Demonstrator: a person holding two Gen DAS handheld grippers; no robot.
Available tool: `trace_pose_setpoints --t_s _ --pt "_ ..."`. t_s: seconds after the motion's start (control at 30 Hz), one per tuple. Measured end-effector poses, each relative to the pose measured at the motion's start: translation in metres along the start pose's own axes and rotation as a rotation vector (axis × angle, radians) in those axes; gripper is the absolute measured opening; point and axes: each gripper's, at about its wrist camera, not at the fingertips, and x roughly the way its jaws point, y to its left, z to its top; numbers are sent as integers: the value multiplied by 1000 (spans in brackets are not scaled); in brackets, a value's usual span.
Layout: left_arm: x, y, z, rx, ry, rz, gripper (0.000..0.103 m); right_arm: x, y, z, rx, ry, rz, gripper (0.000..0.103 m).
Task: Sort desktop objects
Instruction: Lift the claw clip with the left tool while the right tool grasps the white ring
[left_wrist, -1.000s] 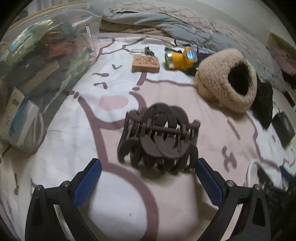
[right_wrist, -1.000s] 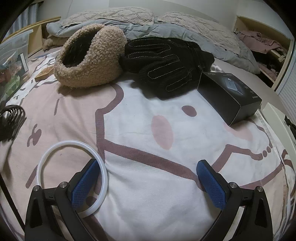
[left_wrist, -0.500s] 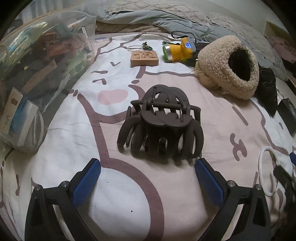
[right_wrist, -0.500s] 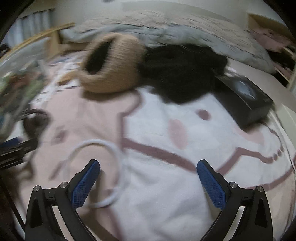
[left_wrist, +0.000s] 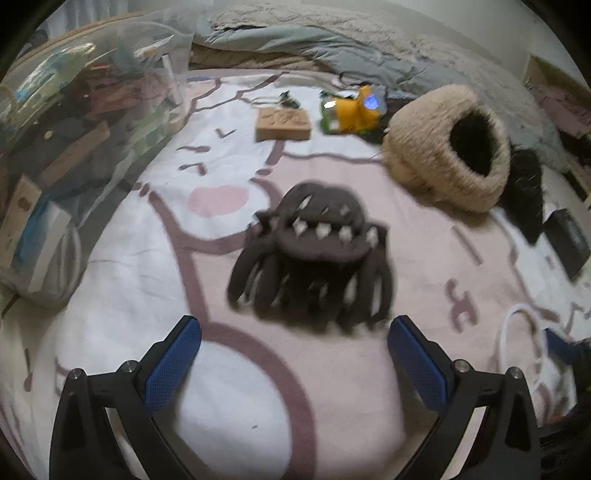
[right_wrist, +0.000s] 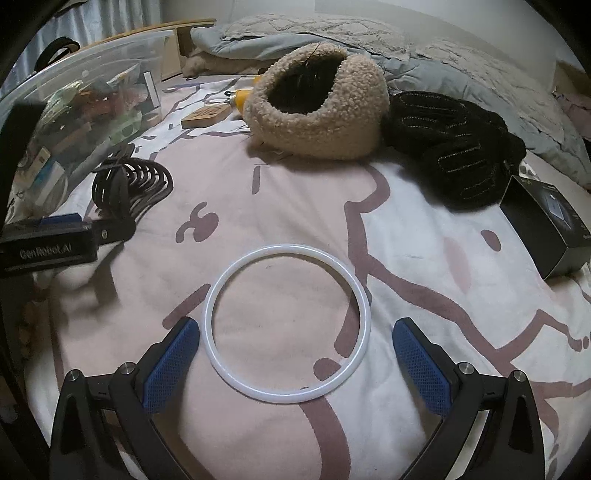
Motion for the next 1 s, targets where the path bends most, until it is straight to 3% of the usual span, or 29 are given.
trace_pose_setpoints --t_s 0.2,0.47,0.53,0.6,0.83,1.0 --pt "0 -6 16 16 -47 -28 103 0 -2 1 5 0 0 103" --pt "18 12 29 -96 9 -64 101 7 -3 5 25 8 6 103" --pt "17 11 28 -88 4 -70 100 7 -2 5 20 10 -2 103" --pt "15 9 26 -77 0 -60 89 7 -1 5 20 7 -6 103" --pt "8 9 20 -60 -1 -79 88 3 -4 5 21 3 22 103" --pt "-4 -3 8 17 27 -113 88 3 -4 5 16 -9 25 102"
